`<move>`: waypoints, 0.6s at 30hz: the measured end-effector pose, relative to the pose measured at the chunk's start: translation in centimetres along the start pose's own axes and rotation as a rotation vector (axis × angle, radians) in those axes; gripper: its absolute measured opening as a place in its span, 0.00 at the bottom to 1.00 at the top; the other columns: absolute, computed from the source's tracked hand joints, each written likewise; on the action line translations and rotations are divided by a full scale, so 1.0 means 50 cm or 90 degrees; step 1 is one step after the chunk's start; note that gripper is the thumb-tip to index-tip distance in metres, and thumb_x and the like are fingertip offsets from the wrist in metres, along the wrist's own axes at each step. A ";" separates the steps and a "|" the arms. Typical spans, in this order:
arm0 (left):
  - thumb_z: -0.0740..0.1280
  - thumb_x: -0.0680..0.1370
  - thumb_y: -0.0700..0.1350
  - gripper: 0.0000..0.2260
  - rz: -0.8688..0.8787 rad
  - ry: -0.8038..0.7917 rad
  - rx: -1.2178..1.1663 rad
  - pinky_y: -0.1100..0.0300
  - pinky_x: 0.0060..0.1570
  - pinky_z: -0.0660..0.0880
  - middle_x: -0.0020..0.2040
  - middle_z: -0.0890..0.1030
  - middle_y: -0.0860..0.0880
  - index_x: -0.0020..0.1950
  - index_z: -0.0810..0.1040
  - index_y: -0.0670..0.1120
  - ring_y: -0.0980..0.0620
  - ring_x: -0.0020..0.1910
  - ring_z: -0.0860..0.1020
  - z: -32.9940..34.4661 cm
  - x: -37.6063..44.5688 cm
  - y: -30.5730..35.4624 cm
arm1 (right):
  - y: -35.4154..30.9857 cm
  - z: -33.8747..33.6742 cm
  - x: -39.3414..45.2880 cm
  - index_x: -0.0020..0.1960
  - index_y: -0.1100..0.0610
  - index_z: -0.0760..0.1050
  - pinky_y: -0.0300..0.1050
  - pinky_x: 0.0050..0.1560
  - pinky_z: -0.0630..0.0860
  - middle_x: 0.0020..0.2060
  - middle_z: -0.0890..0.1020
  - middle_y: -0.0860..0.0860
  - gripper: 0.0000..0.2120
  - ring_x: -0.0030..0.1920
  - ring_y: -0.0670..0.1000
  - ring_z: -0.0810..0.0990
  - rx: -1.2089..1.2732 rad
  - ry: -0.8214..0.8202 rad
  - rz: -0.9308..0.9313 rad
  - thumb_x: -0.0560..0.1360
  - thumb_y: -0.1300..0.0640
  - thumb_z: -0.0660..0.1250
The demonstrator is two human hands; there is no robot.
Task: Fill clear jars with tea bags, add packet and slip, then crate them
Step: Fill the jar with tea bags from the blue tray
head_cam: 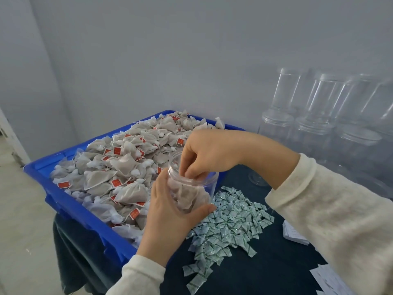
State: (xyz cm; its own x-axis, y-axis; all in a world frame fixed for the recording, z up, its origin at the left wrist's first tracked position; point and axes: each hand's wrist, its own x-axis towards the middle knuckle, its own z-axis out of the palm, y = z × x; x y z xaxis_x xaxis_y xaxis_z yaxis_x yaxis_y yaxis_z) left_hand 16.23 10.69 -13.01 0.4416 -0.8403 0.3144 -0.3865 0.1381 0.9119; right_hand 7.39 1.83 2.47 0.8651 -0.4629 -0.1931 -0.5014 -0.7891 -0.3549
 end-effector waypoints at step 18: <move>0.73 0.49 0.73 0.57 -0.040 0.027 -0.010 0.47 0.63 0.73 0.66 0.71 0.53 0.73 0.59 0.54 0.53 0.62 0.73 -0.002 0.003 -0.005 | 0.116 -0.041 0.062 0.48 0.58 0.81 0.34 0.37 0.80 0.37 0.84 0.51 0.06 0.34 0.43 0.83 0.293 0.256 0.033 0.77 0.66 0.66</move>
State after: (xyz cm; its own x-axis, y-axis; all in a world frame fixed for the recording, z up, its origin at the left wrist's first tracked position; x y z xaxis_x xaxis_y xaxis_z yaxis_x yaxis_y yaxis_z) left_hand 16.49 10.60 -13.18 0.4990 -0.8246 0.2664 -0.3438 0.0938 0.9343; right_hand 7.15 -4.99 1.68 0.7227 -0.6828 0.1073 -0.4084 -0.5471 -0.7307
